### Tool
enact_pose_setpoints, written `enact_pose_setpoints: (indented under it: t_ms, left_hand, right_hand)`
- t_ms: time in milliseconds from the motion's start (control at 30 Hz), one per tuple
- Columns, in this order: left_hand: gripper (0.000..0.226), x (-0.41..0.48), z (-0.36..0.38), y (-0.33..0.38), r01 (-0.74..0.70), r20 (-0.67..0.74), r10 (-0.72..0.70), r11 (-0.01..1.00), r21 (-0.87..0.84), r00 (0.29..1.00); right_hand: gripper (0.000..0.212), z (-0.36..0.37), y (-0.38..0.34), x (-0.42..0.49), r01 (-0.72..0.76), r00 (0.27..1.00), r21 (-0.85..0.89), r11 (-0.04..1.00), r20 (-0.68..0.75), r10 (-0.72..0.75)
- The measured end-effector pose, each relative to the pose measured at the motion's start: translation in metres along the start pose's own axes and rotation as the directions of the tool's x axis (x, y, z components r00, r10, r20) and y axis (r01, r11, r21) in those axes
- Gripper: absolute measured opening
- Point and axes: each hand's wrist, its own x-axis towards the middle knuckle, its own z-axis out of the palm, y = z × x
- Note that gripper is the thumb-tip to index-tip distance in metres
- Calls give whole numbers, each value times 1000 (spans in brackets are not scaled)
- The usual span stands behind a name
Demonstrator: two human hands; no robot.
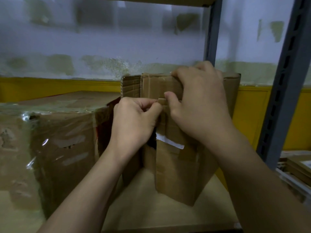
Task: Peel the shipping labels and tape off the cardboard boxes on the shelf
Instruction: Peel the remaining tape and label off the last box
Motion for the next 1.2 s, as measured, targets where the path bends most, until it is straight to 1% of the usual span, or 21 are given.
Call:
enact_pose_setpoints:
  t_ms: [67,200,267,400,567,667,733,800,933,1067,1200]
  left_hand:
    - [30,0,2,0,16,1,-16,998,-60,1000]
    - [26,5,10,-4,118,20,-117,955,-272,993]
    - [29,7,15,-5,160,34,-158,928,-337,987]
    - [26,8,19,-1,216,52,-215,875,-432,975]
    - [40,4,18,2,243,29,-260,852,-463,965]
    - [36,3,20,3,270,2,-303,847,-458,953]
    - [41,4,22,2,292,-15,-332,849,-441,943]
    - [46,5,22,2,326,-10,-368,836,-442,930]
    - [43,7,17,6,400,26,-436,799,-449,900]
    - [44,4,9,11,470,96,-494,726,-501,864]
    - [27,-1,6,8,560,177,-573,608,-562,800]
  right_hand:
    - [26,-2,-1,0,-4,1000,9,1000,-4,4]
    - [26,-2,-3,-1,-19,1000,-6,1000,5,19]
    - [26,-1,-4,-1,-39,999,7,999,-9,39]
    - [25,2,-7,1,-83,996,29,996,-24,84]
    - [22,3,-12,3,-108,994,56,993,-4,108]
    - [21,3,-17,3,-128,992,76,989,4,128]
    - [21,2,-18,3,-137,991,77,988,12,136]
    - [22,2,-17,3,-149,989,77,986,19,148]
    - [26,0,-17,4,-173,985,122,977,36,170]
    - [28,-1,-17,5,-183,983,146,972,57,177]
    - [31,1,-15,6,-187,982,158,970,51,181]
